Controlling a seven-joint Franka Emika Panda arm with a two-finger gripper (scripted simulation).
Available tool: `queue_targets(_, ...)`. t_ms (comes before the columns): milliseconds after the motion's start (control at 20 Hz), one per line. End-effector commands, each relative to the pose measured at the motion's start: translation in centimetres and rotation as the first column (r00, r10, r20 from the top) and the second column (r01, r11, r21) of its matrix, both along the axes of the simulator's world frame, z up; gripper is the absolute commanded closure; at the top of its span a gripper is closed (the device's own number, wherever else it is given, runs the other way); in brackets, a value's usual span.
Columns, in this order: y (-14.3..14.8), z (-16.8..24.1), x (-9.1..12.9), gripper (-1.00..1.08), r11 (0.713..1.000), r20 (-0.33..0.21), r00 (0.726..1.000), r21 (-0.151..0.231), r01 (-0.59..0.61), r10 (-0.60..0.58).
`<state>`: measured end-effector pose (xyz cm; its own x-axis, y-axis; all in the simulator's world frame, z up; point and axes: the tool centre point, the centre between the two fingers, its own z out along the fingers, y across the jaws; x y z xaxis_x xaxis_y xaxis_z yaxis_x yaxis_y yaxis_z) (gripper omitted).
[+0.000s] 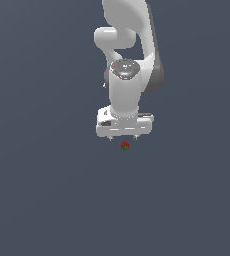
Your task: Pick up the object and move it to a goal position.
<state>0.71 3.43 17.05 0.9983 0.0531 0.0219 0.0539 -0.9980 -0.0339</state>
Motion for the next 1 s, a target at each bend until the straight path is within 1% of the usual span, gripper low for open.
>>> queue_targets(0,0.0,0.0,0.0,-0.92,1.0,0.0,1.0,0.0,0.0,0.0)
queue_targets(550,0.64,0.32,0.23,-0.92,0.999,-0.006,0.999,0.006,-0.046,0.046)
queue_targets(950,0.76,-0.63,-0.14,-0.92,1.0,-0.009,1.0,0.004,0.002,-0.002)
